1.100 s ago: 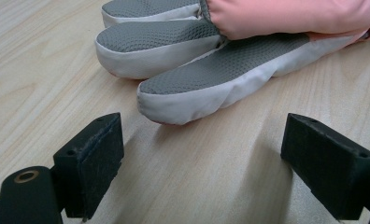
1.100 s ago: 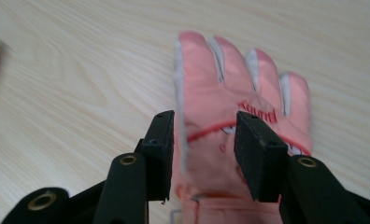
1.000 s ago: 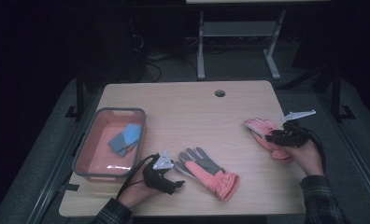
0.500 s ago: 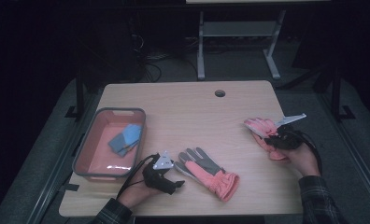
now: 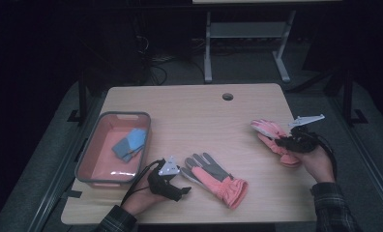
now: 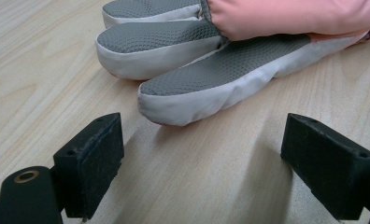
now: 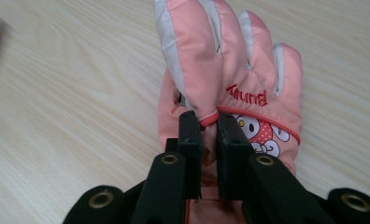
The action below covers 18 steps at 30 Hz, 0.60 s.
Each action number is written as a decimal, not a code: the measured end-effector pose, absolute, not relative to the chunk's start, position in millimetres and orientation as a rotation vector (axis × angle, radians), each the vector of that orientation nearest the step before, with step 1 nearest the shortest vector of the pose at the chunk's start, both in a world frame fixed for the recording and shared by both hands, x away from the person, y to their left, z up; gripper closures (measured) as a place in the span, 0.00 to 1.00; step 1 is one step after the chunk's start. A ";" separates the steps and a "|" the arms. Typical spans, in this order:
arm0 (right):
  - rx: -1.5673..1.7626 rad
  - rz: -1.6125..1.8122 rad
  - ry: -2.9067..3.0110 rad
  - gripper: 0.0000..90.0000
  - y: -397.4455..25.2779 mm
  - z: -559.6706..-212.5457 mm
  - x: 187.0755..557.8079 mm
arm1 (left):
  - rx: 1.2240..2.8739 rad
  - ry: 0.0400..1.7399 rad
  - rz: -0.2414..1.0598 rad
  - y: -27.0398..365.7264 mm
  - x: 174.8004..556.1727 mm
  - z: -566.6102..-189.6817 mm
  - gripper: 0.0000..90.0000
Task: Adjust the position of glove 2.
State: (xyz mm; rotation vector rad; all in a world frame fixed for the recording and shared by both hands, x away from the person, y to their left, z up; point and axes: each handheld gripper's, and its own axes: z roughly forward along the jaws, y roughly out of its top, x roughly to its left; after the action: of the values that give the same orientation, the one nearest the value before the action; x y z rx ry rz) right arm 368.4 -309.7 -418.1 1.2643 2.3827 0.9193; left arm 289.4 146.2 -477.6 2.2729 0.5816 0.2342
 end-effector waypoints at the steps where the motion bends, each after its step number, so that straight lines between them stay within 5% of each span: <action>1: 1.268 0.930 2.385 0.91 -307.6 -415.6 367.3 | 2.273 0.582 0.234 146.2 289.4 -477.5 0.14; 18: 1.152 1.016 2.449 0.91 -261.6 -388.2 353.5 | 2.273 0.580 0.235 146.2 289.4 -477.5 0.14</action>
State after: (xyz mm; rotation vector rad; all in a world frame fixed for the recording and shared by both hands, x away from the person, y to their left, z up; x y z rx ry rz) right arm 353.5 -261.6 -388.2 1.1525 2.4491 1.0160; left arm 289.4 146.2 -477.5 2.2735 0.5805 0.2352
